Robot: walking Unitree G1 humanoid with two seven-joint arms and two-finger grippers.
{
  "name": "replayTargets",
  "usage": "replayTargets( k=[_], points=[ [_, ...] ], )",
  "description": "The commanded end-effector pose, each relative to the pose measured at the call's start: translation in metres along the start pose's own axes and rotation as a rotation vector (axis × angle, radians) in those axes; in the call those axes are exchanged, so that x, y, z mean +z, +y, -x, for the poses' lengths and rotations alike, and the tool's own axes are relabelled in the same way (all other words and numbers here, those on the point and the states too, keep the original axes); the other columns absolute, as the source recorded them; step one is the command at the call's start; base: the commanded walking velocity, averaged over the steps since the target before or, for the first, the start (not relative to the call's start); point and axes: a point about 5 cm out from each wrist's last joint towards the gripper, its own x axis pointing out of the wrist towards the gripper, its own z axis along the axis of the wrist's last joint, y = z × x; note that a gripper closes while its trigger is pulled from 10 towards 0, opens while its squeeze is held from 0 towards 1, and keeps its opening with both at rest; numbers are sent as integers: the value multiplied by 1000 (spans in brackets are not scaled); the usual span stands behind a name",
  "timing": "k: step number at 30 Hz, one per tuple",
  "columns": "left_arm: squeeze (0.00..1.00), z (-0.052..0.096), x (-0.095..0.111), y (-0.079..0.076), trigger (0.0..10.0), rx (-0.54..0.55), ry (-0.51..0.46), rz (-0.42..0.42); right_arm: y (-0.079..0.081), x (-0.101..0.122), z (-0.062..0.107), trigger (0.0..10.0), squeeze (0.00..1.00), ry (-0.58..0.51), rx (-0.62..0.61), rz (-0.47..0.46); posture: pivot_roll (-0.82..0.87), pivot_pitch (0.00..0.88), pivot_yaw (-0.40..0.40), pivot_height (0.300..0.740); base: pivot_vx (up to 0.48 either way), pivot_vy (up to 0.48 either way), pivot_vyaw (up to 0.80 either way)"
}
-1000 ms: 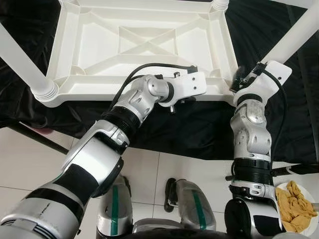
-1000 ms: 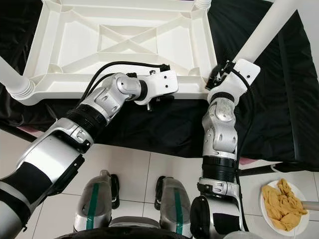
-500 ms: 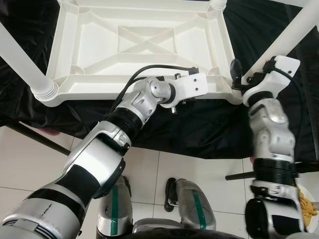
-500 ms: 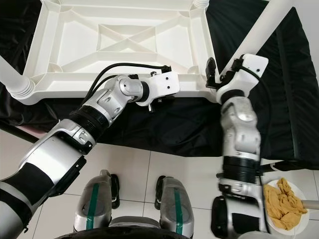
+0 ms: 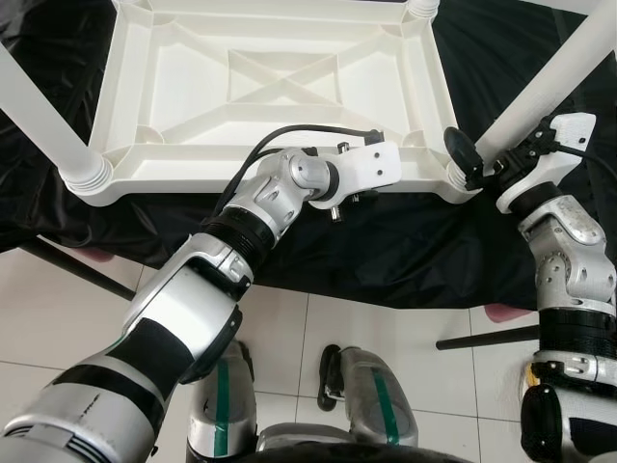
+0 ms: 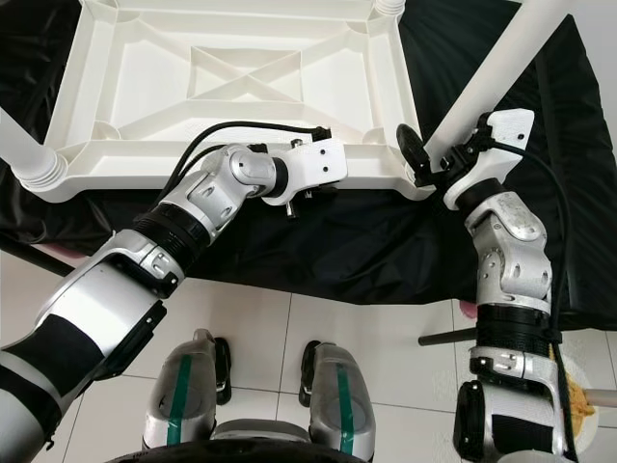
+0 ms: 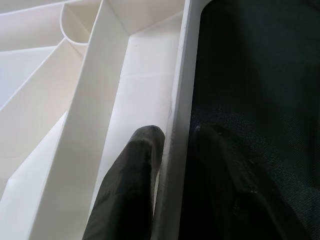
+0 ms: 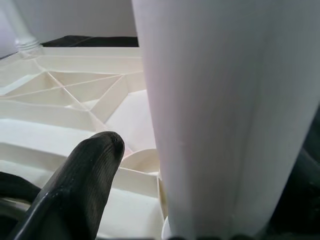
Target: Building children table
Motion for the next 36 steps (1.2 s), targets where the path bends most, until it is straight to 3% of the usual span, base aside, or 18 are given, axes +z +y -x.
replayTargets(
  k=[1,9,10,13,14,26,31,36],
  points=[
    [0,-2,-14,-5,10000,-23,61,28,4,-10,-2,10000,0,35,49,-23,36,45,-35,740,0,0,0],
    [0,0,-13,-2,10000,-20,63,25,-15,-16,-2,10000,0,55,62,-10,45,45,-30,740,0,0,0],
    [0,1,-14,-2,10000,-20,64,24,-17,-17,-2,4431,0,53,64,-11,47,45,-27,740,0,0,0],
    [0,1,-14,-2,10000,-20,65,22,-18,-17,-2,4431,0,53,64,-10,47,45,-27,740,0,0,0],
    [0,1,-14,-2,10000,-20,66,22,-20,-18,-2,0,0,53,59,-21,49,44,-25,740,0,0,0],
    [0,1,-13,-2,10000,-22,64,23,-29,-16,-2,0,0,36,32,-23,45,49,-27,740,0,0,0],
    [0,1,-13,-2,10000,-21,64,23,-23,-17,-4,0,0,-7,-20,-33,47,51,-35,740,0,0,0],
    [0,1,-14,-2,10000,-19,64,28,-12,-21,-8,0,0,-30,-156,-44,47,53,-38,740,0,0,0]
  ],
)
